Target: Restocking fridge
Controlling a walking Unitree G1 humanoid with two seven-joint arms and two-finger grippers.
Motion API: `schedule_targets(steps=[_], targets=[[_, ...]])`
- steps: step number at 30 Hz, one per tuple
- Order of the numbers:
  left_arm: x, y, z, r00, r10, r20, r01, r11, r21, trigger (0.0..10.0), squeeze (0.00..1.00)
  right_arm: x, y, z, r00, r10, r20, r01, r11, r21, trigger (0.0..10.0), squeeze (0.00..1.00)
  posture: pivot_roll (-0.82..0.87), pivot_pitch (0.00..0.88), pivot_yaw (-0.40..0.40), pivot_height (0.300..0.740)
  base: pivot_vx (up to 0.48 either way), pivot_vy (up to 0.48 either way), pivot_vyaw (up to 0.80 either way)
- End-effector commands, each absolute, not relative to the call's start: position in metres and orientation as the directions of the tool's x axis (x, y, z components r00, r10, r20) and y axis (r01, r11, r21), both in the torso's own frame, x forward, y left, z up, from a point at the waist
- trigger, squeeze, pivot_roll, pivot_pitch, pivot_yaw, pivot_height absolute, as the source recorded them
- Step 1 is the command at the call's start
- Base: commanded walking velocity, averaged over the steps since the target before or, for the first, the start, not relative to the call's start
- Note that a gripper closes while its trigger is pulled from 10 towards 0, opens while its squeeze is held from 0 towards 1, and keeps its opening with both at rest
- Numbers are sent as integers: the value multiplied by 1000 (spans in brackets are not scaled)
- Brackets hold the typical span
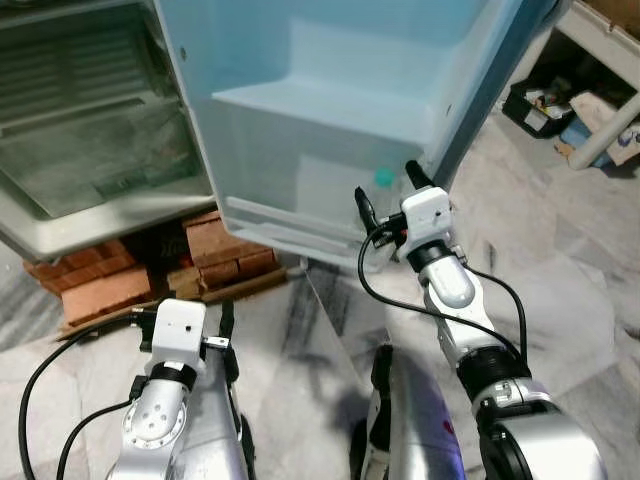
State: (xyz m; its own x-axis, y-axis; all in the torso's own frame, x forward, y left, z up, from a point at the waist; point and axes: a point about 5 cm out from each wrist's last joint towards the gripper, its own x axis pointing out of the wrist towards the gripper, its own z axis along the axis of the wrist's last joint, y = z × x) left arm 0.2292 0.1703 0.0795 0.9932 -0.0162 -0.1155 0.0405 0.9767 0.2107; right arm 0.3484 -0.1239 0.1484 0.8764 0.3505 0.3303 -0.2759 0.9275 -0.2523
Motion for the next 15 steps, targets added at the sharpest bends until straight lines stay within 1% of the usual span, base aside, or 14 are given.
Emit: schedule_targets(steps=[1, 10, 11, 12, 13, 15], targets=[[230, 172, 76, 992, -11, -123, 36, 978, 207, 10000, 0, 344, -129, 151, 877, 332, 347, -275, 940, -203, 10000, 1000, 55, 90, -41, 527, 0, 0, 0], [236, 170, 75, 993, -35, -114, 58, 976, 209, 10000, 0, 331, -127, 153, 852, 407, 330, -374, 913, -163, 10000, 1000, 26, 73, -6, 527, 0, 0, 0], [238, 170, 74, 993, -41, -111, 63, 976, 208, 10000, 0, 326, -128, 151, 855, 417, 309, -390, 909, -149, 10000, 1000, 19, 68, 1, 527, 0, 0, 0], [239, 171, 74, 993, -43, -109, 65, 976, 206, 10000, 0, 319, -131, 149, 870, 398, 290, -380, 917, -120, 10000, 1000, 15, 59, 4, 527, 0, 0, 0], [239, 171, 74, 993, -43, -109, 65, 976, 206, 10000, 0, 319, -131, 149, 870, 398, 290, -380, 917, -120, 10000, 1000, 15, 59, 4, 527, 0, 0, 0], [239, 171, 72, 992, -41, -116, 61, 983, 174, 10000, 0, 306, -134, 145, 886, 383, 262, -370, 924, -98, 10000, 1000, 10, 46, 6, 527, 0, 0, 0]])
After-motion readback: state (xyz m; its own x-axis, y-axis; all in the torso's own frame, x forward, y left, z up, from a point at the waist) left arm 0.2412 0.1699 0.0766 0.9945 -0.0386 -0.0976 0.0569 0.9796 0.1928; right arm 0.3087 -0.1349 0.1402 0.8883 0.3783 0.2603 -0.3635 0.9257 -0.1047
